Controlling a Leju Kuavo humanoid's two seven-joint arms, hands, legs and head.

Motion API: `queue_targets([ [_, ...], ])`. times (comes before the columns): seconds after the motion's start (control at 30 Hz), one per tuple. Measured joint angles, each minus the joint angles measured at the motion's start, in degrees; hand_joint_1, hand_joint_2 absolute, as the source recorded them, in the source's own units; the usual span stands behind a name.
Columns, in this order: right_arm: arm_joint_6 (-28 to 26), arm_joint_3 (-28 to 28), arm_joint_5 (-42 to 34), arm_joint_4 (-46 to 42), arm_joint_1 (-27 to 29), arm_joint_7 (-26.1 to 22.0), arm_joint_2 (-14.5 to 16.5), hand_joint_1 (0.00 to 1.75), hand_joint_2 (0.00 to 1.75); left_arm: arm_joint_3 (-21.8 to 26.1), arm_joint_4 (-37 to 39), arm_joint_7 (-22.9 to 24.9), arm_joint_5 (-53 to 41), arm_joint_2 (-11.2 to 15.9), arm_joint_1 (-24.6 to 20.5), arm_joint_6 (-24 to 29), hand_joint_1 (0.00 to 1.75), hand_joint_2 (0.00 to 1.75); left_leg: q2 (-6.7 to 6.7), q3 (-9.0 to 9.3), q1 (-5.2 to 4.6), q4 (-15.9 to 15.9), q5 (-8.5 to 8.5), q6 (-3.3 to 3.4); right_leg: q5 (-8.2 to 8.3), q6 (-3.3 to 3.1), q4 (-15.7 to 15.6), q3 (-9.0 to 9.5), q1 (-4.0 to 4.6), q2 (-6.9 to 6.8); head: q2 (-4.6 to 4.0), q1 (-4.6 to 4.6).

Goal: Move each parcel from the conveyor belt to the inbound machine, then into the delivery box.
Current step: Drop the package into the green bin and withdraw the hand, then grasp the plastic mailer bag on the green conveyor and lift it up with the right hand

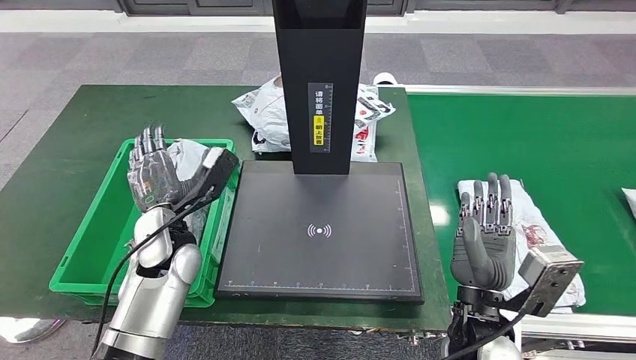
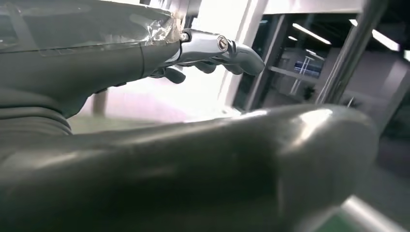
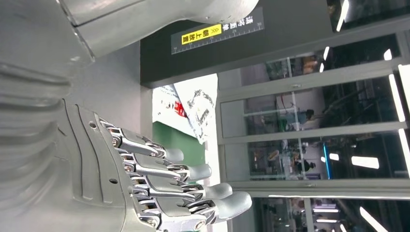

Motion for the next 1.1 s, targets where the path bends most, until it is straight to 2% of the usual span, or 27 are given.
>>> queue_targets([
  [0.03, -0.8, 0.0, 0.2, 0.0, 0.0, 0.5, 0.0, 0.00, 1.75, 0.4, -0.5, -4.0, 5.6, -0.4, -0.1, 2.7, 0.00, 1.75, 0.00, 0.00, 0.00, 0.0, 0.00, 0.00, 0.00, 0.00, 0.0, 0.00, 0.00, 0.00, 0.00, 0.00],
  [0.1, -3.1, 0.0, 2.5, 0.4, -0.2, 2.7, -0.3, 0.00, 1.75, 0.7, -2.8, -16.8, 24.5, -1.6, 0.0, 5.1, 0.00, 1.75, -0.03, -0.01, 0.00, 0.0, 0.00, 0.00, -0.01, 0.01, 0.0, 0.03, 0.00, -0.05, 0.00, 0.01],
  [0.17, -6.0, -0.2, 9.3, 2.2, -0.9, 6.6, -1.1, 0.00, 1.75, 0.1, -5.9, -29.2, 50.0, -3.1, 0.5, 3.1, 0.00, 1.75, -0.05, 0.00, 0.00, 0.0, -0.03, 0.04, -0.02, 0.02, 0.0, 0.06, -0.04, -0.08, 0.00, 0.02],
  [0.23, -9.0, -1.0, 20.7, 5.3, -2.3, 11.2, -2.4, 0.00, 1.75, -1.2, -7.9, -34.4, 72.2, -4.5, 1.5, 0.5, 0.00, 1.75, -0.01, 0.02, -0.02, 0.0, -0.07, 0.10, -0.02, 0.04, 0.0, 0.08, -0.09, -0.06, 0.00, 0.01],
  [0.3, -10.3, -2.5, 34.0, 8.9, -4.6, 15.8, -4.1, 0.00, 1.75, -3.1, -8.7, -35.7, 84.3, -5.7, 3.2, -1.1, 0.00, 1.75, 0.00, 0.02, -0.04, 0.0, -0.09, 0.14, 0.01, 0.09, -0.1, 0.10, -0.11, -0.06, 0.00, 0.01],
  [0.37, -10.0, -4.2, 42.1, 12.1, -7.2, 18.5, -5.7, 0.00, 1.75, -5.0, -8.8, -36.9, 84.6, -6.6, 4.9, -1.8, 0.00, 1.75, -0.01, 0.01, -0.05, 0.0, -0.08, 0.16, 0.05, 0.15, -0.1, 0.10, -0.11, -0.07, 0.00, 0.02],
  [0.47, -9.1, -6.0, 45.6, 14.9, -9.5, 20.0, -7.0, 0.00, 1.75, -6.7, -8.8, -37.6, 75.7, -7.2, 6.0, -2.1, 0.00, 1.75, -0.02, 0.00, -0.05, 0.1, -0.07, 0.16, 0.07, 0.18, -0.1, 0.11, -0.11, -0.07, 0.00, 0.02],
  [0.53, -8.0, -6.4, 50.9, 16.7, -11.0, 23.5, -7.9, 0.00, 1.75, -7.3, -8.8, -37.5, 74.4, -7.6, 6.4, -3.2, 0.00, 1.75, -0.02, 0.01, -0.05, 0.1, -0.08, 0.16, 0.07, 0.18, -0.1, 0.10, -0.10, -0.06, 0.00, 0.02],
  [0.6, -4.4, -6.7, 58.8, 20.1, -13.7, 28.5, -9.9, 0.00, 1.75, -8.0, -8.2, -37.7, 75.6, -8.2, 7.0, -5.0, 0.00, 1.75, -0.01, 0.01, -0.05, 0.1, -0.08, 0.16, 0.07, 0.18, -0.1, 0.09, -0.10, -0.04, 0.00, 0.02],
  [0.67, 0.9, -6.9, 64.9, 25.8, -17.5, 31.2, -13.0, 0.00, 1.75, -9.0, -6.7, -38.5, 76.7, -8.8, 7.5, -6.5, 0.00, 1.75, -0.02, 0.01, -0.05, 0.1, -0.06, 0.19, 0.09, 0.20, -0.1, 0.10, -0.11, -0.06, 0.00, 0.02],
  [0.77, 7.2, -7.1, 69.7, 37.1, -22.5, 30.9, -18.8, 0.00, 1.75, -10.0, -3.8, -40.3, 77.3, -9.4, 7.8, -7.9, 0.00, 1.75, -0.17, -0.02, -0.07, 0.1, 0.01, 0.30, 0.14, 0.29, -0.1, 0.19, -0.13, -0.22, 0.00, 0.02],
  [0.87, 10.4, -6.9, 72.0, 47.5, -25.5, 28.0, -23.3, 0.00, 1.75, -10.2, -1.4, -42.1, 77.3, -9.6, 7.8, -8.2, 0.00, 1.75, -0.40, -0.10, -0.08, 0.1, 0.04, 0.34, 0.15, 0.31, -0.1, 0.24, -0.15, -0.45, 0.00, 0.02],
  [0.97, 12.5, -5.6, 73.3, 55.9, -28.5, 25.9, -25.8, 0.00, 1.75, -10.2, 0.4, -43.2, 76.9, -9.6, 7.7, -8.4, 0.00, 1.75, -0.40, -0.12, -0.08, 0.1, 0.04, 0.34, 0.15, 0.31, -0.1, 0.20, -0.15, -0.48, 0.00, 0.02],
  [1.1, 14.0, -2.9, 73.9, 64.3, -32.0, 25.1, -27.4, 0.00, 1.75, -10.1, 2.3, -43.9, 76.5, -9.6, 7.5, -8.8, 0.00, 1.75, -0.37, -0.09, -0.07, 0.1, 0.05, 0.33, 0.14, 0.30, -0.1, 0.16, -0.12, -0.45, 0.00, 0.02],
])
